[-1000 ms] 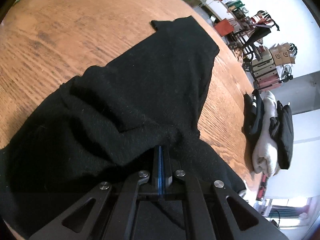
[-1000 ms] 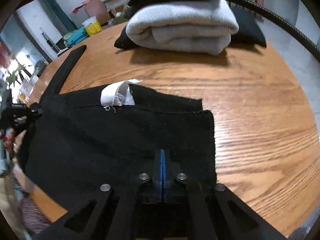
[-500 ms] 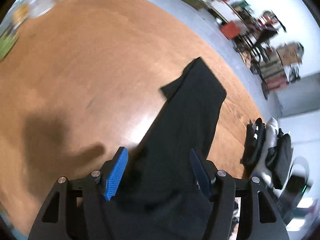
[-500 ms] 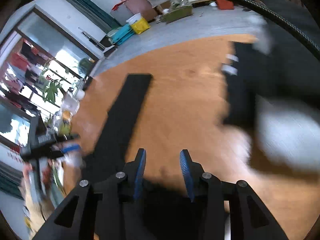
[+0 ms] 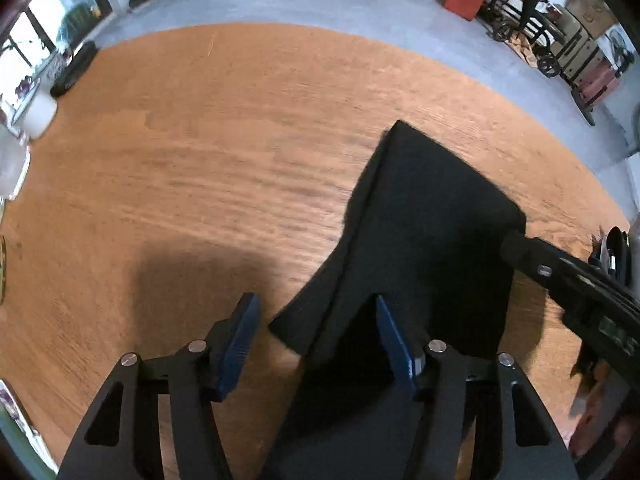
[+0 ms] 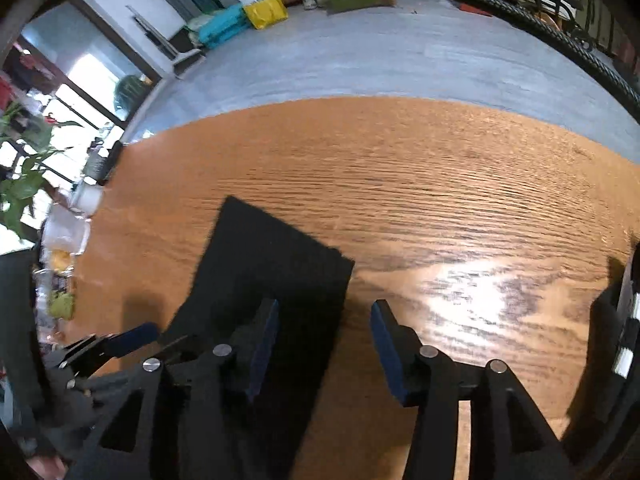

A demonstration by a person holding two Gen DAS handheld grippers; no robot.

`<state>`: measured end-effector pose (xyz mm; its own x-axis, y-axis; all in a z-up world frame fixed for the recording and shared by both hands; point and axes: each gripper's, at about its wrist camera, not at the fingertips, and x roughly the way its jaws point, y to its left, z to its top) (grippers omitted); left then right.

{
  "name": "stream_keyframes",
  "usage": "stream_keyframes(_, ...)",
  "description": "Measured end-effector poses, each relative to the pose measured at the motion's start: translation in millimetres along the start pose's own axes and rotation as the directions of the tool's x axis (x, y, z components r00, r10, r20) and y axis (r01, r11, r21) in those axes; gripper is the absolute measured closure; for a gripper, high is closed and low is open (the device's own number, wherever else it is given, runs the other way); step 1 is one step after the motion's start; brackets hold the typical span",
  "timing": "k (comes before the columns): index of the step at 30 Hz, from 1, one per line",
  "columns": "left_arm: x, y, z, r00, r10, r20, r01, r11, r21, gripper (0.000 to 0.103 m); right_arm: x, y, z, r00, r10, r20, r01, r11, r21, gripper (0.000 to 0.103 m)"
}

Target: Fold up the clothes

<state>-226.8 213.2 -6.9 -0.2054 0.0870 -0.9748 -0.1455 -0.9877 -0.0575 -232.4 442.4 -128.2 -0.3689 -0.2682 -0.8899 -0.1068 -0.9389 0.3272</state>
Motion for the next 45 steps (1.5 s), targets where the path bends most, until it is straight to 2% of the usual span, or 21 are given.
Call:
stream_keyframes(1, -1, -1, -1, 1.0, -0.015, 0.007, 0.015, 1.0, -0.003, 0.06, 3, -1, 1, 1.0, 0.001, 0.006, -0.001, 1.0, 0.01, 0.052)
stream_keyframes(3, -6, -1, -6, 0.998, -0.051, 0.024, 0.051, 0.998, -0.021, 0.094, 5, 1, 0, 0.998, 0.057, 0.027, -0.058, 0.998, 0.011, 0.078)
stream_keyframes(4, -8, -1, -8, 0.997, -0.068, 0.033, 0.069, 0.997, -0.03, 0.093, 3, 4, -4, 0.996, 0.083, 0.033, -0.083, 0.997, -0.007, 0.092)
stream_keyframes(6, -23, 2, -18, 0.989, -0.118, 0.09, 0.121, 0.992, -0.036, 0.093, -5, 11, -13, 0.99, 0.131, 0.055, -0.128, 0.99, -0.051, 0.095)
stream_keyframes(8, -48, 7, -34, 0.967, -0.178, 0.181, 0.185, 0.982, -0.024, 0.094, -39, 20, -28, 0.973, 0.183, 0.139, -0.164, 0.977, -0.136, 0.095)
stream_keyframes(10, -98, 11, -72, 0.93, -0.214, 0.3, 0.213, 0.976, 0.039, 0.094, -82, 28, -50, 0.944, 0.24, 0.227, -0.186, 0.954, -0.235, 0.095)
stream_keyframes(12, -127, 12, -115, 0.912, -0.225, 0.343, 0.205, 0.974, 0.096, 0.094, -132, 33, -89, 0.912, 0.283, 0.296, -0.168, 0.917, -0.361, 0.095)
stream_keyframes(14, -156, 15, -167, 0.895, -0.24, 0.375, 0.197, 0.969, 0.151, 0.093, -170, 33, -141, 0.895, 0.335, 0.293, -0.177, 0.872, -0.456, 0.095)
stream_keyframes(16, -159, 18, -225, 0.9, -0.252, 0.356, 0.23, 0.968, 0.104, 0.093, -188, 29, -195, 0.902, 0.353, 0.247, -0.19, 0.84, -0.509, 0.095)
stream_keyframes(20, -117, -5, -297, 0.953, -0.17, 0.251, 0.163, 0.985, 0.048, 0.092, -160, 1, -265, 0.955, 0.265, 0.129, -0.191, 0.889, -0.416, 0.093)
stream_keyframes(22, -101, -13, -312, 0.967, -0.15, 0.207, 0.143, 0.989, 0.05, 0.092, -146, -13, -300, 0.972, 0.224, 0.065, -0.185, 0.911, -0.369, 0.09)
stream_keyframes(24, -93, -19, -325, 0.974, -0.131, 0.183, 0.122, 0.991, 0.06, 0.088, -135, -27, -330, 0.984, 0.175, 0.01, -0.163, 0.935, -0.316, 0.074)
stream_keyframes(25, -96, -18, -333, 0.978, -0.141, 0.156, 0.132, 0.989, 0.065, 0.086, -135, -35, -333, 0.99, 0.144, 0.0, -0.138, 0.95, -0.281, 0.06)
stream_keyframes(26, -100, -16, -340, 0.98, -0.151, 0.127, 0.143, 0.987, 0.069, 0.085, -140, -40, -337, 0.991, 0.134, -0.007, -0.131, 0.956, -0.262, 0.057)
stream_keyframes(28, -111, -8, -346, 0.981, -0.183, 0.061, 0.178, 0.981, 0.078, 0.081, -159, -48, -341, 0.992, 0.13, 0.002, -0.125, 0.959, -0.255, 0.052)
stream_keyframes(31, -130, 16, -347, 0.978, -0.202, -0.041, 0.203, 0.979, 0.015, 0.066, -192, -58, -337, 0.993, 0.095, 0.063, -0.074, 0.958, -0.277, 0.045)
stream_keyframes(33, -143, 39, -340, 0.957, -0.281, -0.078, 0.271, 0.956, -0.114, 0.055, -208, -54, -326, 0.991, 0.098, 0.097, -0.065, 0.952, -0.3, 0.045)
stream_keyframes(35, -153, 48, -327, 0.944, -0.326, -0.059, 0.312, 0.935, -0.166, 0.05, -213, -39, -318, 0.986, 0.125, 0.112, -0.082, 0.941, -0.33, 0.046)
stream_keyframes(40, -132, 39, -272, 0.959, -0.282, -0.017, 0.27, 0.934, -0.233, 0.05, -168, 19, -298, 0.984, 0.177, 0.008, -0.157, 0.89, -0.427, 0.046)
stream_keyframes(42, -113, 38, -250, 0.939, -0.341, -0.041, 0.315, 0.903, -0.293, 0.05, -135, 40, -287, 0.983, 0.174, -0.053, -0.179, 0.879, -0.441, 0.046)
stream_keyframes(45, -103, 36, -222, 0.925, -0.375, -0.052, 0.339, 0.881, -0.331, 0.05, -104, 60, -277, 0.98, 0.167, -0.107, -0.197, 0.868, -0.455, 0.047)
